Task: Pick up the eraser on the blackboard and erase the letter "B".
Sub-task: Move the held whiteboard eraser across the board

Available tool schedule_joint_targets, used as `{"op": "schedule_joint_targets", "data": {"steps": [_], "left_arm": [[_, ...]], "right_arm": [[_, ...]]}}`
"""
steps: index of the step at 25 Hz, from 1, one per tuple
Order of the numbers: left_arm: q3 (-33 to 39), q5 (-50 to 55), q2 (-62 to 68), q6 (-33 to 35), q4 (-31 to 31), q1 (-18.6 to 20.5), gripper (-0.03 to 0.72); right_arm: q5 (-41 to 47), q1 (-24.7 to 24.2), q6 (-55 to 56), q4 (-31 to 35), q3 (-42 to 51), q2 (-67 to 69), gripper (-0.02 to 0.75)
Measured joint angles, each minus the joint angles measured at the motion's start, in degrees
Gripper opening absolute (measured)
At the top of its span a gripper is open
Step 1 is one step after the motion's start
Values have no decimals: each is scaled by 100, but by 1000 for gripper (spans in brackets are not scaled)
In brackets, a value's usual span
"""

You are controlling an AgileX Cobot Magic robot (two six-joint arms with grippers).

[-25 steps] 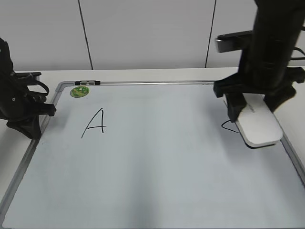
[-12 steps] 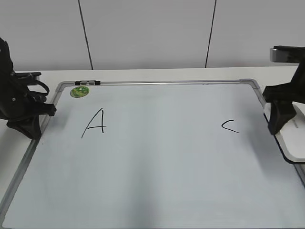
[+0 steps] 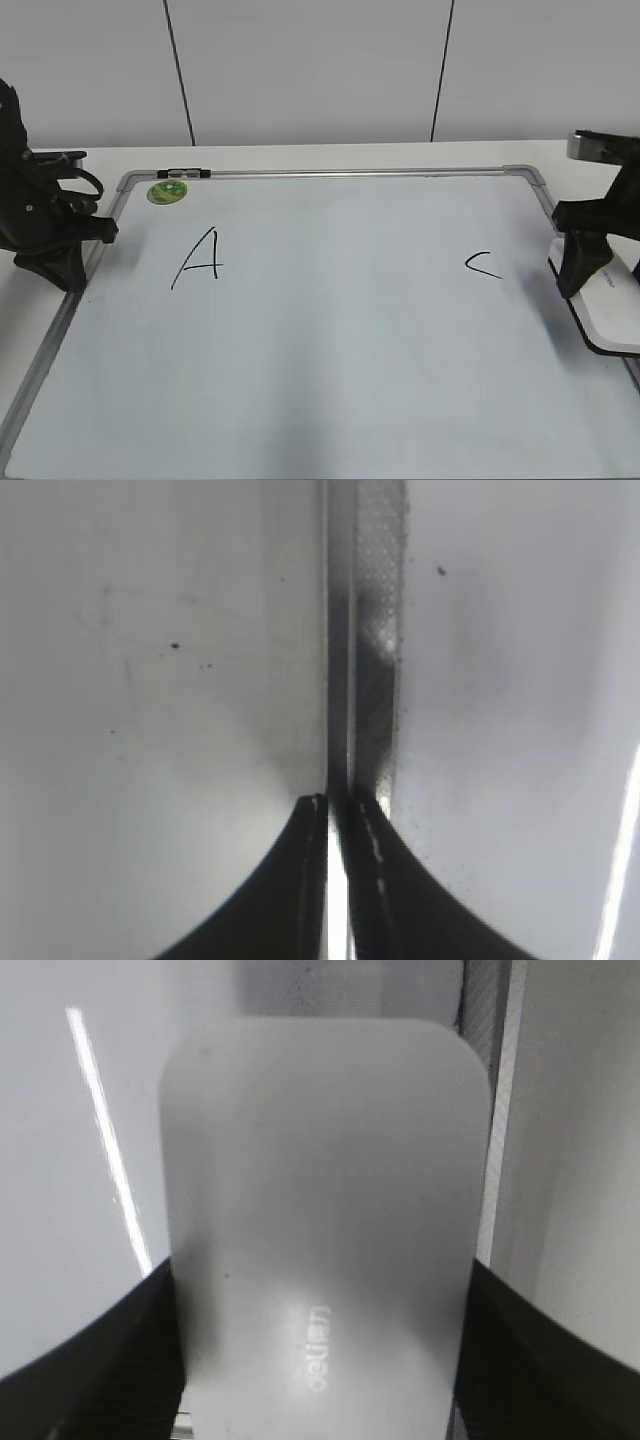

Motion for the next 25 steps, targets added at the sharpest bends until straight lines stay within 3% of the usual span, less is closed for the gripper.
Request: {"op": "schedule_joint_targets", "data": {"steps": [14,25], "left_arm": [[0,0,0,0,-12,0,37],[0,0,0,0,-12,0,37]], "right_arm": [[-652,0,-7,-33,-54,363,524],[-397,0,-35,-448,-972,919,524]]}}
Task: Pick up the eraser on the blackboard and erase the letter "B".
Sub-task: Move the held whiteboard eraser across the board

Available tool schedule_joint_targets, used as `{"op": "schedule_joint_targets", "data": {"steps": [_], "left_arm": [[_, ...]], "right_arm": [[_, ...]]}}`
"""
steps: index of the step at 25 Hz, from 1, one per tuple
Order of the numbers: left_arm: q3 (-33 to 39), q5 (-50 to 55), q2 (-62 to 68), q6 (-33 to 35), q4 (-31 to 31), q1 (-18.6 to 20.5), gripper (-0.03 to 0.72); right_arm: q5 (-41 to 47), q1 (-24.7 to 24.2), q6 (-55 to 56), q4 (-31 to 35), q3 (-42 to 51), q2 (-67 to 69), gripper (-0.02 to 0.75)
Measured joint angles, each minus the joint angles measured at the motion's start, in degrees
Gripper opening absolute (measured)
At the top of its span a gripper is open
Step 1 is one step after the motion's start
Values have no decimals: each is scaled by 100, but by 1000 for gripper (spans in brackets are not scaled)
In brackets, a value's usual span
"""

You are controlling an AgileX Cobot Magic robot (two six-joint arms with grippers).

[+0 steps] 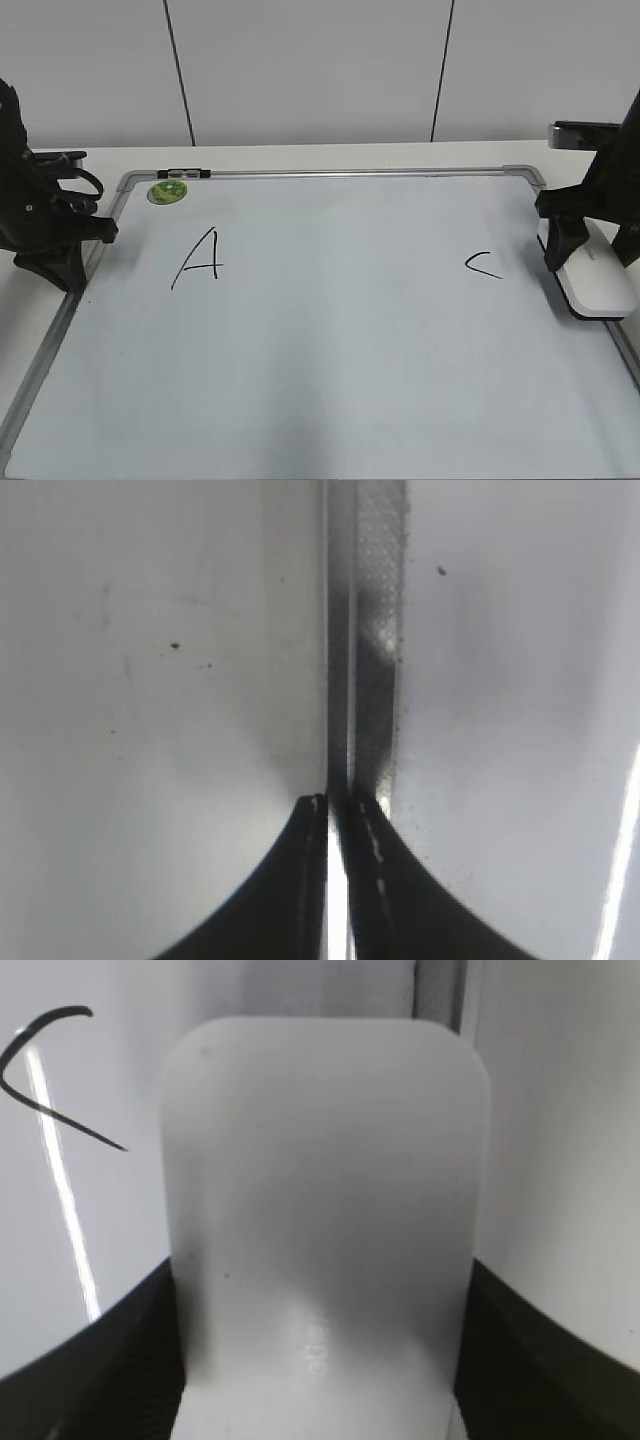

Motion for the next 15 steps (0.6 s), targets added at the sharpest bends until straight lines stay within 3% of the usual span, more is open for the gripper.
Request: {"op": "schedule_joint_targets", "data": {"steps": [15], "left_arm": [[0,0,0,0,0,0,37]], "right_arm": [[225,0,-42,-11,-131,400,537]]}}
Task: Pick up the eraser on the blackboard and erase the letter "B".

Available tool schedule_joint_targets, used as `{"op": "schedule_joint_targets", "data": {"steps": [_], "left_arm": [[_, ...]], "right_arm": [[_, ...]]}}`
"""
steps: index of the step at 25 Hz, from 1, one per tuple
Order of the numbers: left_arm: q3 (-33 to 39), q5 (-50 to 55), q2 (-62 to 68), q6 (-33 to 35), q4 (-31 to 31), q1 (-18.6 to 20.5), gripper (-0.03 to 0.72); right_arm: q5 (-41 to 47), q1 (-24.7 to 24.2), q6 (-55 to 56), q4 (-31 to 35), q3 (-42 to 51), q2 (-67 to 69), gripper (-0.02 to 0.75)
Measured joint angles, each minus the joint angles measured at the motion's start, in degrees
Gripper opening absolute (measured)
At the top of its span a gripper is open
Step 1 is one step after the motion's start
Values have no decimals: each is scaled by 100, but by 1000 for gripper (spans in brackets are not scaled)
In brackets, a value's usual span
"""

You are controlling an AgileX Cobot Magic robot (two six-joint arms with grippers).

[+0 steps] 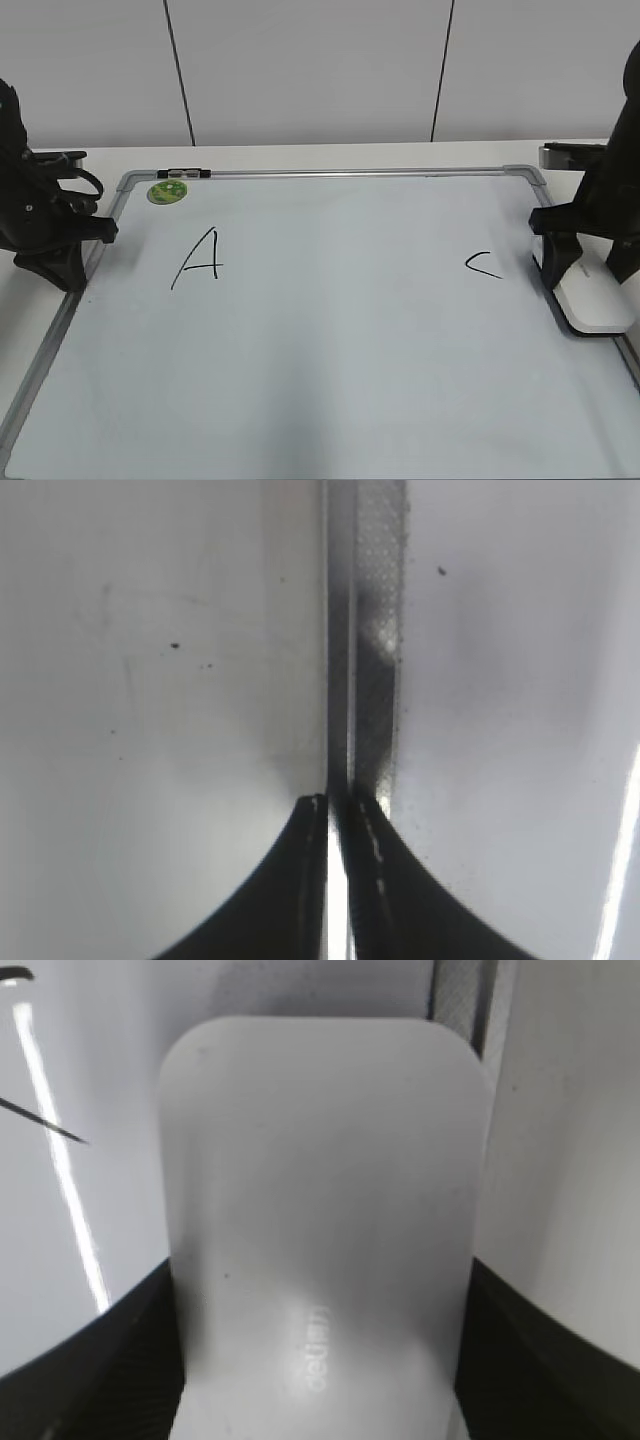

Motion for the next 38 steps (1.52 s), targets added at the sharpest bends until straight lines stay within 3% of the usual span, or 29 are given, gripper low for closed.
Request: {"op": "schedule_joint_targets", "data": {"steps": [16,20,25,28,38], "left_arm": [[0,0,0,0,23,0,55],[0,21,-13,0,121,0,164],[0,69,-333,0,309,0,382],[0,182,-529,0,361,0,461],[0,989,-747,0,373,0,489]], "right_arm": [[169,0,-14,0,-211,45,643],[324,0,-3,-10,-272,45,647],[333,0,19,-21,-272,-38,648],[333,0,19,-32,-277,-162,648],[527,0,366,-173,-277,-321,566]]}}
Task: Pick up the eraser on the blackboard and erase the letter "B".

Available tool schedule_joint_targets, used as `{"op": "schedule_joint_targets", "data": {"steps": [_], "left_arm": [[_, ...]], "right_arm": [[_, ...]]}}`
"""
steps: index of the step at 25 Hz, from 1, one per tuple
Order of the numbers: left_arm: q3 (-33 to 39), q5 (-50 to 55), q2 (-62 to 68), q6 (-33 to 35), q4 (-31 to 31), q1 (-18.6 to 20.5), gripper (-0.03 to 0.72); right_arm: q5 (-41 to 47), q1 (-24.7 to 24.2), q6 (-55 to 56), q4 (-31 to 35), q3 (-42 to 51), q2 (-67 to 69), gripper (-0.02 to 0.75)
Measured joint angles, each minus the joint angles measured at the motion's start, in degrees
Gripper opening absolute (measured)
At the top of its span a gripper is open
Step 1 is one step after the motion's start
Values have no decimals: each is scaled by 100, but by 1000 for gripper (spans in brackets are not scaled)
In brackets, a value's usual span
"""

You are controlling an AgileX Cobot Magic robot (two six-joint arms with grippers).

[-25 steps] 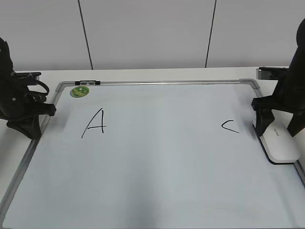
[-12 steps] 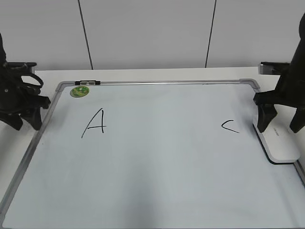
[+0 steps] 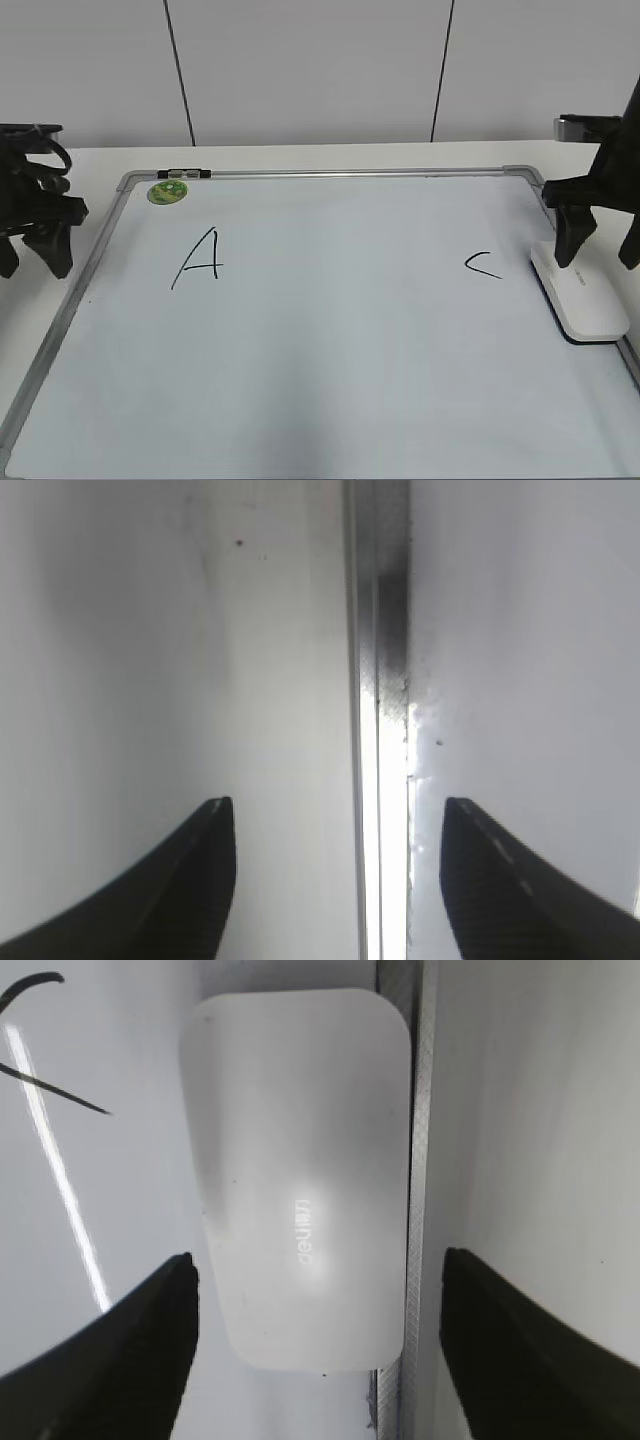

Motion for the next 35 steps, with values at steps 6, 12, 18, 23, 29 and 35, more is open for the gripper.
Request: {"op": "schedule_joint_targets", "data": {"steps": [6,12,18,23,29,35], "left_arm": [[51,57,-554,0,-33,0,488],[791,-398,-1718,0,-9,0,471],[2109,-697,-3010,0,152,0,441],[3086,-790,-4177,0,181,0,427],[4022,-789,-5873,0,220,0,426],[4439,-197,-7451,0,276,0,421]], "right_arm": [[0,123,115,61,215,-438,542],[-469,758,613,-625,1283,-1790,541],[-1250,1126,738,-686,2520,-2844,541],[-1707,1246,880,-696,3247,-3683,540],[-1778,1250,931,-637,3857,-4680,539],[-1426,1250,931,-636,4441,-5840,539]]}}
